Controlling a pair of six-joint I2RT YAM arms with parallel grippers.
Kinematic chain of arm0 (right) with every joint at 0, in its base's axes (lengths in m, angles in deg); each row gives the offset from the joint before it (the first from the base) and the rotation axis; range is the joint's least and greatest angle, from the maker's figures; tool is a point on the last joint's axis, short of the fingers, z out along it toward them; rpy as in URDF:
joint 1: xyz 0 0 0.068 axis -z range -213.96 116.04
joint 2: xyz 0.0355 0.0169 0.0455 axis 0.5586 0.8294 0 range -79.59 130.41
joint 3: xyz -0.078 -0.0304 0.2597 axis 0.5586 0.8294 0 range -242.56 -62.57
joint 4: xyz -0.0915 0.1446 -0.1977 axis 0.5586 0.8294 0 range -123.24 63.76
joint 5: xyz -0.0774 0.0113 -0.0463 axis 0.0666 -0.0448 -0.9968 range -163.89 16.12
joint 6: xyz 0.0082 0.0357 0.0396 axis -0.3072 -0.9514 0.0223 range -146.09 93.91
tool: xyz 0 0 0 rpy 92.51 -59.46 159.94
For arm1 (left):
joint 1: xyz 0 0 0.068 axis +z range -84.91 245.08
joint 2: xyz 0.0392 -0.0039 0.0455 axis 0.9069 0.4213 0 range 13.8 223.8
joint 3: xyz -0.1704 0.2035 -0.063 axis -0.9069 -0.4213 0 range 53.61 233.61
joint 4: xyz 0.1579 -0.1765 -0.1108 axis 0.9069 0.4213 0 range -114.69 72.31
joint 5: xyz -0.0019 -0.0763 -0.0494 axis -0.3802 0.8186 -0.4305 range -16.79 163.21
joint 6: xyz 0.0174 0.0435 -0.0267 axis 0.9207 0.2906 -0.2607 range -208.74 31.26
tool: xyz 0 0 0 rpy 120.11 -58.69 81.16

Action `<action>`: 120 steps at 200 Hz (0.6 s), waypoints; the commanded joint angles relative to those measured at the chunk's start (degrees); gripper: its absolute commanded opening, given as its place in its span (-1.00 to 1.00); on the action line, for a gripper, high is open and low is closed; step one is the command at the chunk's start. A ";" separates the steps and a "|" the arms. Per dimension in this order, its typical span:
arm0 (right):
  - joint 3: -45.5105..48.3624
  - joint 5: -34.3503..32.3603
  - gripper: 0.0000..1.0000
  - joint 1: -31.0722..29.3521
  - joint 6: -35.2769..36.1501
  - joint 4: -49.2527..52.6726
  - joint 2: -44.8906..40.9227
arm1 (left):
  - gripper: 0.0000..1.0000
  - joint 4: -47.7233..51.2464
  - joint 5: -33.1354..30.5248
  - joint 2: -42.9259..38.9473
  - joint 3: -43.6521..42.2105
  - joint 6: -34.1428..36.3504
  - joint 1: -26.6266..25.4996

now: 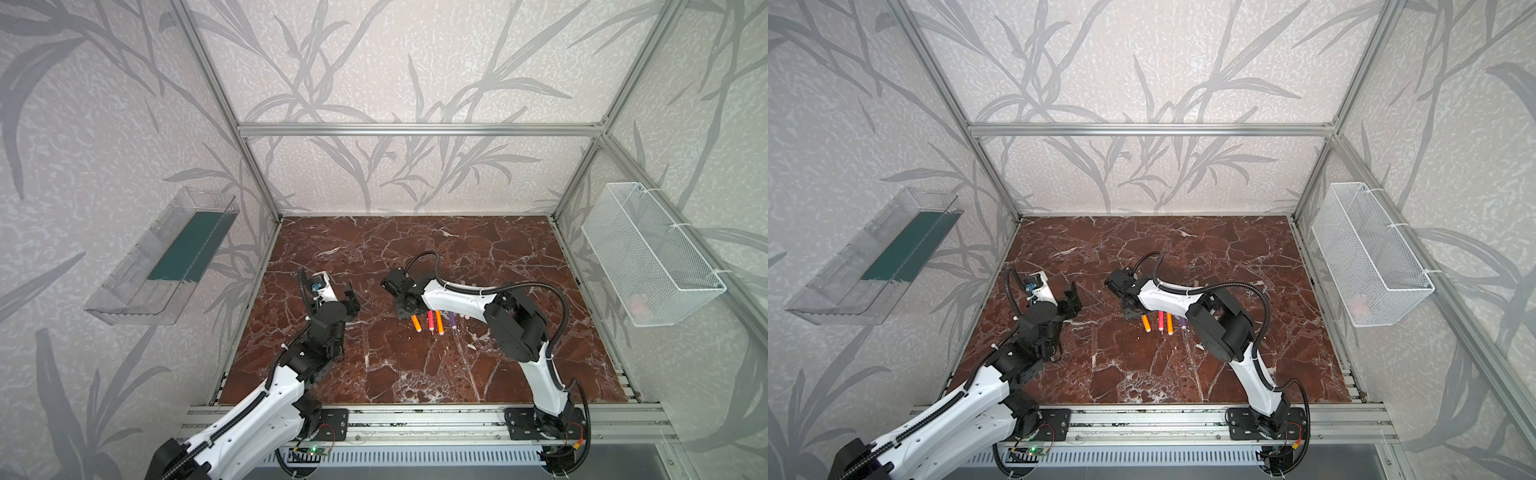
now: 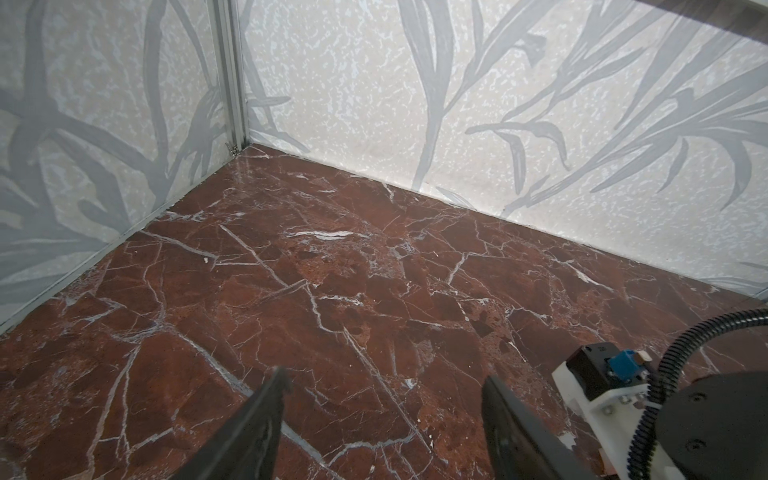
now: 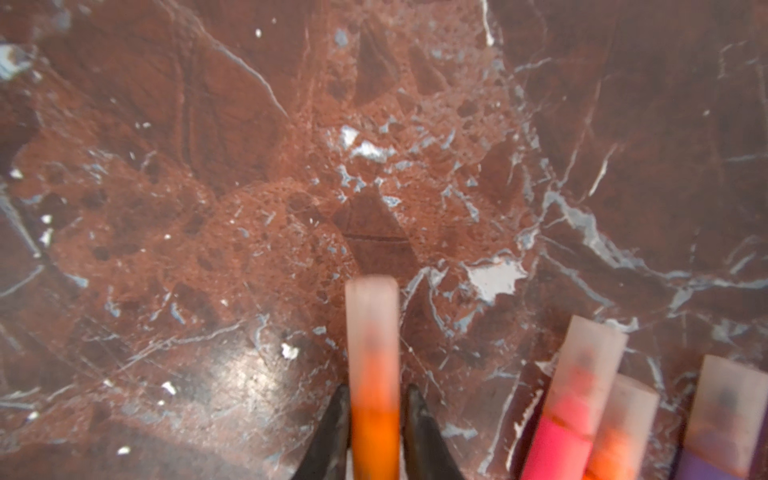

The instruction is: Insert the pens into the pen caps

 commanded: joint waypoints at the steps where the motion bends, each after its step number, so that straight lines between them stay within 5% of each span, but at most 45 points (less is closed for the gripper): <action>1: 1.21 -0.57 -0.39 0.07 0.14 0.24 -1.31 | 0.56 0.72 -2.33 1.46 0.38 -1.80 1.05; 63: 5.70 -2.67 -0.11 -0.07 0.57 -2.46 -8.97 | 0.65 1.33 -2.46 4.71 1.29 -3.22 4.34; 120: 19.05 -12.11 0.29 0.04 3.40 -12.16 -33.33 | 0.87 0.87 -6.10 13.37 4.36 -1.22 10.49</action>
